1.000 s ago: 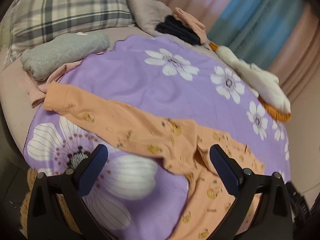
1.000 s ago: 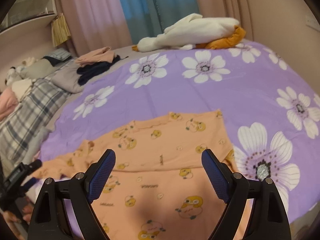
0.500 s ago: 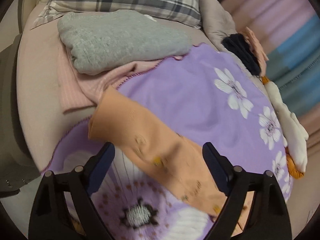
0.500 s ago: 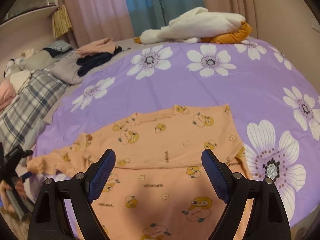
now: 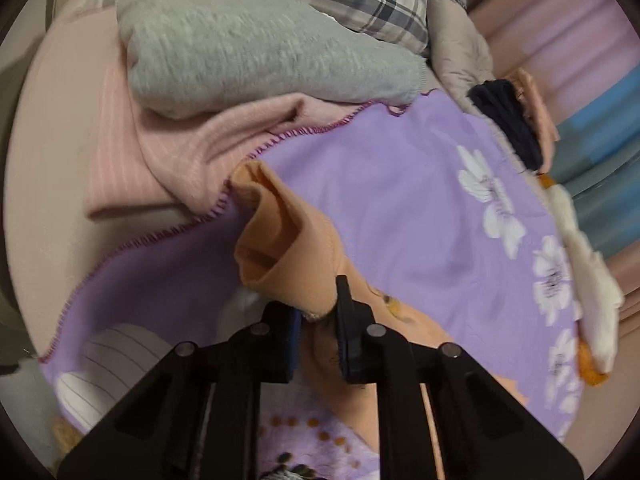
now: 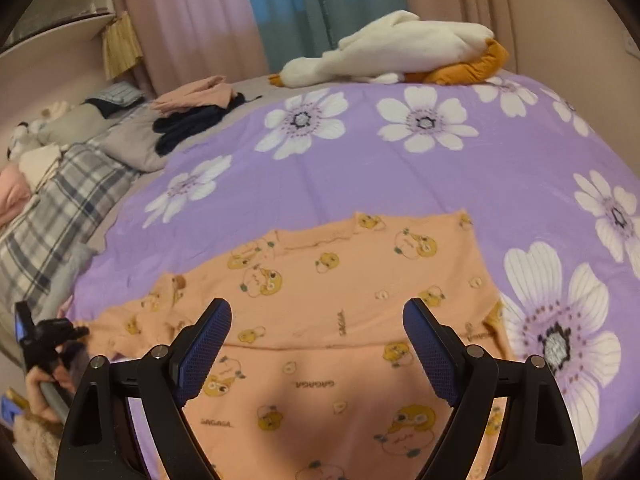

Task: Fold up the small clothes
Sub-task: 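Lift the sleeve with the left tool, fold it across the shirt body, open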

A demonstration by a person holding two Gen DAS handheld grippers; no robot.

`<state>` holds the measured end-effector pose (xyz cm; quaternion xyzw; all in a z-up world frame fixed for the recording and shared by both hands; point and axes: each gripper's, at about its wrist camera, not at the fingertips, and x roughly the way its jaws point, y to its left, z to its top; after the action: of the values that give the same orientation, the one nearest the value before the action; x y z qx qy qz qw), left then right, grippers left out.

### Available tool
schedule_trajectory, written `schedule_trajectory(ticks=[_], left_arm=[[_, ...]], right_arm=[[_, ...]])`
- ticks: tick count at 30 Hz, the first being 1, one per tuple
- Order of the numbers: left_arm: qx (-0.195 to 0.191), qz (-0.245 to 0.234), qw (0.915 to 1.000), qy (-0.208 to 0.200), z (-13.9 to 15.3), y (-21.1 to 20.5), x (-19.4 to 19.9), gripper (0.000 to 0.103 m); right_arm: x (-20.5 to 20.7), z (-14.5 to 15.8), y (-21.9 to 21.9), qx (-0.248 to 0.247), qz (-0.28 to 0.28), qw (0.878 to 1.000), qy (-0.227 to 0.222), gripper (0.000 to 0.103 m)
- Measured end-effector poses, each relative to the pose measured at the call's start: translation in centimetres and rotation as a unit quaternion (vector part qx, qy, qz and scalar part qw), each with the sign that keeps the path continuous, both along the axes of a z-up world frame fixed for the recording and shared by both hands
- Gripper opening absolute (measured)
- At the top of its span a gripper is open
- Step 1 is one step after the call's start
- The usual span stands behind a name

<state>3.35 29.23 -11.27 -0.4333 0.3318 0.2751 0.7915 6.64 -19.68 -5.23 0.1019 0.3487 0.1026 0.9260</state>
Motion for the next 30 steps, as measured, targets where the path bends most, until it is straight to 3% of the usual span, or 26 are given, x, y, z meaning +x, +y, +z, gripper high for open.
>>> schedule_trajectory(ticks=[7,16,22,26,28,30], left_arm=[[0.019,-0.019,0.998,-0.057,3.0,-1.9,-0.5,0.012],[0.055,-0.094,0.9875,-0.114,8.6,-8.3,1.2,0.012],[0.092,-0.155,0.9777,-0.108,10.0,-13.6,3.0,0.012],[0.077,-0.189,0.9739,-0.1,10.0,-15.4,4.2,0.012],[0.053,-0.216,0.9673,-0.121,10.3,-16.1,4.3,0.012],[0.063,-0.233,0.9629,-0.122,10.9,-17.7,5.0,0.012]], right_arm=[[0.3,-0.8,0.0,0.014,0.006,1.0,0.016,0.087],[-0.4,-0.1,-0.8,0.015,-0.001,1.0,0.001,0.087],[-0.7,0.0,-2.5,0.021,-0.019,1.0,-0.001,0.087],[-0.9,0.2,-3.1,0.018,-0.029,0.999,-0.005,0.087],[-1.0,0.1,-3.6,0.046,-0.026,0.999,-0.001,0.087],[-0.9,-0.1,-3.9,0.088,0.002,0.996,0.014,0.087]])
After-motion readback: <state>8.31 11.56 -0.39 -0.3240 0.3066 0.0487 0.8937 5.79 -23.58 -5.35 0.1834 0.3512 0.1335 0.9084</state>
